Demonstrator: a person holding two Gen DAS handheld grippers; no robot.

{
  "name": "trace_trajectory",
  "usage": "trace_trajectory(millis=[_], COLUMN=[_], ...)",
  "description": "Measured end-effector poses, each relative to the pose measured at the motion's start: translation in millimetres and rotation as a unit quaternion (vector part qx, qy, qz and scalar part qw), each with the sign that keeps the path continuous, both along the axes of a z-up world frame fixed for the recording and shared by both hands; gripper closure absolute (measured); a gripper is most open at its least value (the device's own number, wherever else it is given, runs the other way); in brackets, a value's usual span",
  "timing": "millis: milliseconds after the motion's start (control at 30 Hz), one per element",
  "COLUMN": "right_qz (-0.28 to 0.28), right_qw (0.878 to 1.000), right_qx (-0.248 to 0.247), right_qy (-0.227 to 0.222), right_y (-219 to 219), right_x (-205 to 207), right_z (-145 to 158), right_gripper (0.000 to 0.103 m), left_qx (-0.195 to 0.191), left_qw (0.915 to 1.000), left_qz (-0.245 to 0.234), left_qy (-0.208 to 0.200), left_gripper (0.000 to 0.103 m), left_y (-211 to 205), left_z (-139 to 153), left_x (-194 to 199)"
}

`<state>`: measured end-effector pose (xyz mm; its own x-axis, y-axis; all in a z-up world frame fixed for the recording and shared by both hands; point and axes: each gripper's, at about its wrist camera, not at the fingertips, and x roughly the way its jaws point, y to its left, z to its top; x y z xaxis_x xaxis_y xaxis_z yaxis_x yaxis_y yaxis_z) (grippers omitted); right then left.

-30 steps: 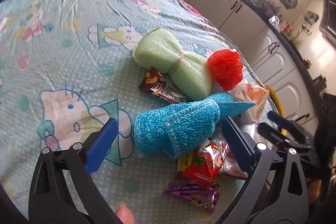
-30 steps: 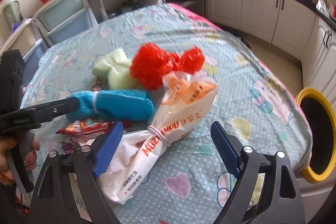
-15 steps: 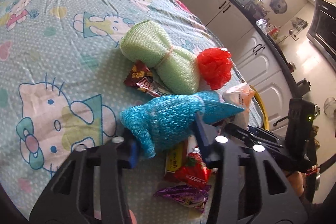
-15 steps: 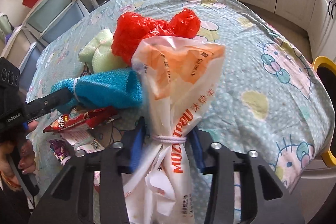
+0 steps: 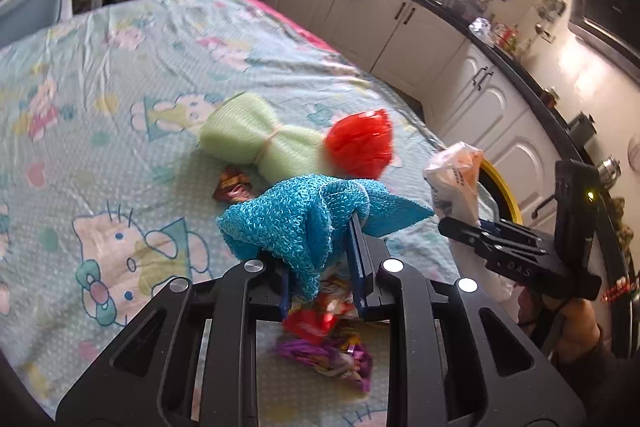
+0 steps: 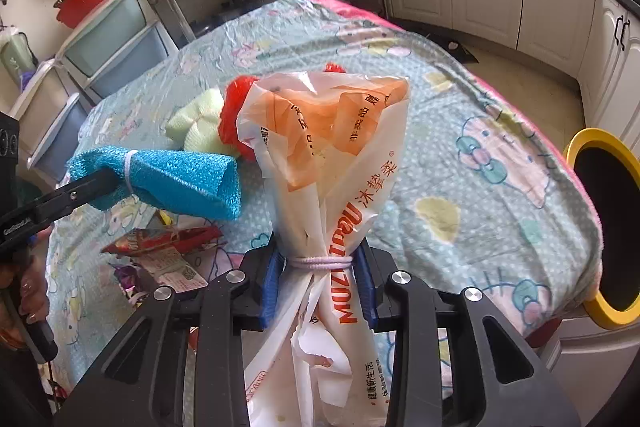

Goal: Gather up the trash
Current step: 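Grasp the white printed bag with the right tool while the left grasps the blue sponge, then carry the white bag and blue sponge toward the yellow bin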

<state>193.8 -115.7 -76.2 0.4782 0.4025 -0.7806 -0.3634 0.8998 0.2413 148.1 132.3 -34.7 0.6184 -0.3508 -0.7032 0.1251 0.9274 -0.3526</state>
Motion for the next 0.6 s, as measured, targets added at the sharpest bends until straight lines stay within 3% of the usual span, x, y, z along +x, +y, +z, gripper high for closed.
trace_trajectory(millis=[600], right_qz=[-0.065], right_qw=[0.997], right_qx=[0.024], right_qy=[-0.045], right_y=[-74], right_x=[-12], right_z=[38], right_gripper=[0.072], left_qx=[0.047], left_qw=[0.9945], left_qz=[-0.076], left_qy=[-0.055], left_gripper=[0.087], left_y=[-90], left_z=[36], left_x=[25])
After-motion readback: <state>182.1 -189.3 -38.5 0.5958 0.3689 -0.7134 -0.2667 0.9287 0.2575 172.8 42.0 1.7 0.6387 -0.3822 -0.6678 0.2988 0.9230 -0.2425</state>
